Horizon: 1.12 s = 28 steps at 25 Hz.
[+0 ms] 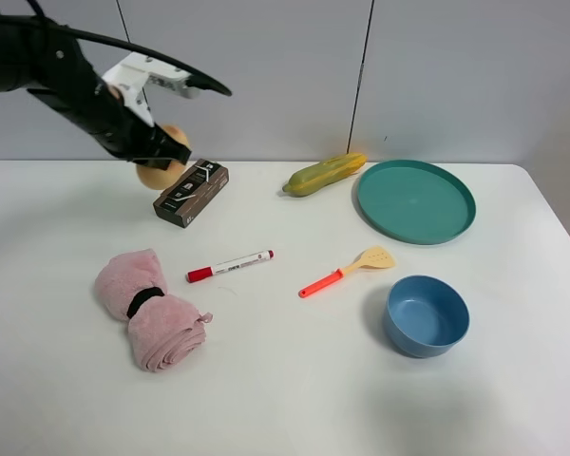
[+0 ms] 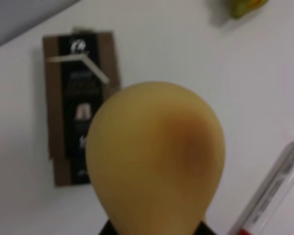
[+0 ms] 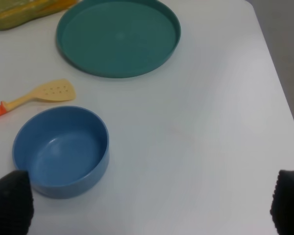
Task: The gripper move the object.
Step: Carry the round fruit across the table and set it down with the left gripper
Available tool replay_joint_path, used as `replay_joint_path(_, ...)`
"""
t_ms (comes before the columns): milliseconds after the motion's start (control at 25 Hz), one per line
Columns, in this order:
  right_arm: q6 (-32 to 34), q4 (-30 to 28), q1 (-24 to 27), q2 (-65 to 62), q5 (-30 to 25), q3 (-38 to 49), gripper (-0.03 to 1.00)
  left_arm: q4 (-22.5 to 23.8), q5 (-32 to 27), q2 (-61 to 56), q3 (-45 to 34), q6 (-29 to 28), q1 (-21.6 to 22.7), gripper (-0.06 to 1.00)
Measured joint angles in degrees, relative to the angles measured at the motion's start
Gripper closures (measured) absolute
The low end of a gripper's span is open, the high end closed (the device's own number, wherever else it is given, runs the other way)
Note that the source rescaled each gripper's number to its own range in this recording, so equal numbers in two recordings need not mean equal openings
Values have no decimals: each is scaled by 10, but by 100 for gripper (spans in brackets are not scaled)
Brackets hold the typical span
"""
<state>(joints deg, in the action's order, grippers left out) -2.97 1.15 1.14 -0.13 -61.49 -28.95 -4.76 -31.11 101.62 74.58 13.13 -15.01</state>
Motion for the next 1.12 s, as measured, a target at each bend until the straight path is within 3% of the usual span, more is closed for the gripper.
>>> replay_joint_path(240,0,0,0,0,0,0,-3,19,96,-20,-121,-3,95,94)
replay_joint_path(480,0,0,0,0,0,0,-3,57,200,-18,-194,-3,141,94)
replay_joint_path(760,0,0,0,0,0,0,-3,63,242,29,-198,-10,149,94)
replay_joint_path(1120,0,0,0,0,0,0,-3,64,260,89,-198,-85,149,94)
